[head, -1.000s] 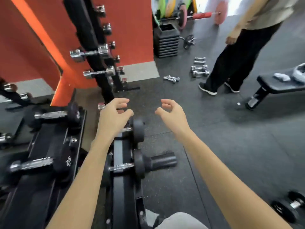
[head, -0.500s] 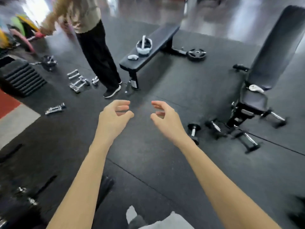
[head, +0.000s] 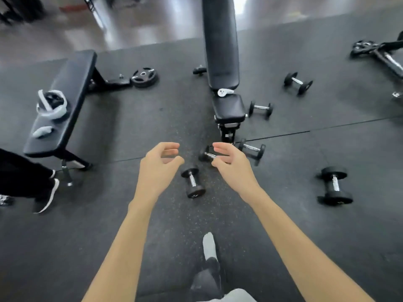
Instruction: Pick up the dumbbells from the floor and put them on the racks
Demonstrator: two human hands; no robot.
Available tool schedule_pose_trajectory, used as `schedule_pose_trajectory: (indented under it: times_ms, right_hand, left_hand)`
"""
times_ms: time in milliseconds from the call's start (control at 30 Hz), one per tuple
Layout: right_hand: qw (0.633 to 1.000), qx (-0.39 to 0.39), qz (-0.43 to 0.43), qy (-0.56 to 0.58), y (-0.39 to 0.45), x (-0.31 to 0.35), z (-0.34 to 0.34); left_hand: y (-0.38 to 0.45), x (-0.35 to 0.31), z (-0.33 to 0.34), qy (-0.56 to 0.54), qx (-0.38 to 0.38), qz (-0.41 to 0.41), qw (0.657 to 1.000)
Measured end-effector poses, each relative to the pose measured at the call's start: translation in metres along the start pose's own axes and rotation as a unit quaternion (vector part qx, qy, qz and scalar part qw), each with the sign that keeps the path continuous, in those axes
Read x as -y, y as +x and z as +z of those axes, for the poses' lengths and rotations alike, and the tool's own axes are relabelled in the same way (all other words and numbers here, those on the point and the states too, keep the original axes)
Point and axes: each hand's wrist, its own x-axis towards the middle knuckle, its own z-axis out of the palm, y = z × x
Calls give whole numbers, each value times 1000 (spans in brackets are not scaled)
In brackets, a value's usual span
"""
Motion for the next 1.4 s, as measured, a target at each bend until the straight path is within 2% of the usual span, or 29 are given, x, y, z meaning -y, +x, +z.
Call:
schedule_pose_trajectory:
  times_ms: [233, 433, 567, 800, 1033, 1200, 1400]
  right_hand:
    - [987, -153, 36, 38, 69, 4, -94]
    - [969, -228, 66, 62, 120, -12, -183]
    - [966, -239, 84, 59, 180, -31, -243]
    - [965, -220, 127, 65, 296, -64, -327]
    - [961, -194, 181, 82, 397, -120, -352]
    - [948, -200, 225, 101, 477, -177, -345]
    - [920, -219, 302, 122, 561, -263, -332]
  left_hand:
    - [109, -68, 105, 9, 137, 62, 989]
    - [171, -118, 207, 22, 209, 86, 974]
    - [218, -144, 287, 20, 224, 81, 971]
    - [301, -172, 402, 13, 198, 51, 979]
    - [386, -141, 483, 31, 210, 2, 977]
    - [459, -88, 541, 46, 217, -39, 974]
    - [542, -10, 603, -14, 203, -97, 974]
